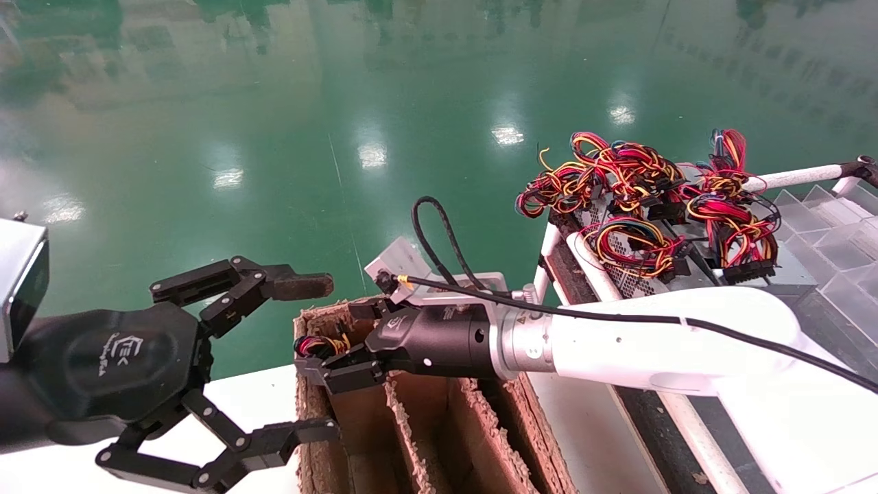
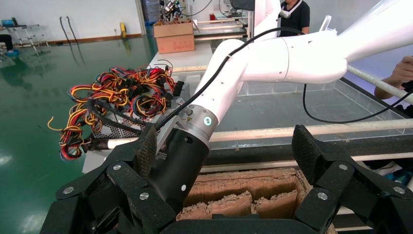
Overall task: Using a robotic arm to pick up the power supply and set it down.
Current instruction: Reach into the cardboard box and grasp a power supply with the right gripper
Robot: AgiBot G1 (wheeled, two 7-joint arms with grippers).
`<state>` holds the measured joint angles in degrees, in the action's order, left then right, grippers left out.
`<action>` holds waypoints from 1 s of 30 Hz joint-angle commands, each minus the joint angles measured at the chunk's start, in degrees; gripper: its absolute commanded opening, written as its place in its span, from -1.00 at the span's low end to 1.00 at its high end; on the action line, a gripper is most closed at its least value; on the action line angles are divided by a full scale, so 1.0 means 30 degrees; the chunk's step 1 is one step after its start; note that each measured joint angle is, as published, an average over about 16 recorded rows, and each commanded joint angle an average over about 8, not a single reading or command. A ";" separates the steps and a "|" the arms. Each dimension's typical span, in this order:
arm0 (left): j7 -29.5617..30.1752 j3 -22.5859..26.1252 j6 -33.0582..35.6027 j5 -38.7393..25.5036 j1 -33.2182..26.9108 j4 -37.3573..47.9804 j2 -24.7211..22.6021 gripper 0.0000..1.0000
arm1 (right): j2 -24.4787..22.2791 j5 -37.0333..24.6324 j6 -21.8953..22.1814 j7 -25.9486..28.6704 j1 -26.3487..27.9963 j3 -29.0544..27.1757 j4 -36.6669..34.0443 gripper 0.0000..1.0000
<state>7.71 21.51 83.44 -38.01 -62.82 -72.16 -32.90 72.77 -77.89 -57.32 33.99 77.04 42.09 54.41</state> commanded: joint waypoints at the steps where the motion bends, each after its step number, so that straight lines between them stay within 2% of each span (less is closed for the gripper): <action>1: 0.0000 0.0000 0.0000 0.0000 0.0000 0.0000 0.0000 1.00 | 0.0017 -0.0161 0.0146 0.0255 -0.0037 0.0087 0.0109 -1.00; 12: -0.0001 0.0002 -0.0001 0.0001 0.0000 0.0000 0.0001 1.00 | 0.0344 -0.0742 0.0091 0.1340 0.0242 0.0592 -0.0388 -1.00; 30: -0.0002 0.0004 -0.0001 0.0003 -0.0001 0.0000 0.0001 1.00 | 0.1007 -0.0527 0.0318 0.0760 0.0471 0.0639 -0.1941 -1.00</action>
<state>7.70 21.53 83.43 -38.00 -62.83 -72.16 -32.89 75.77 -79.35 -56.48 36.20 78.49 44.02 48.61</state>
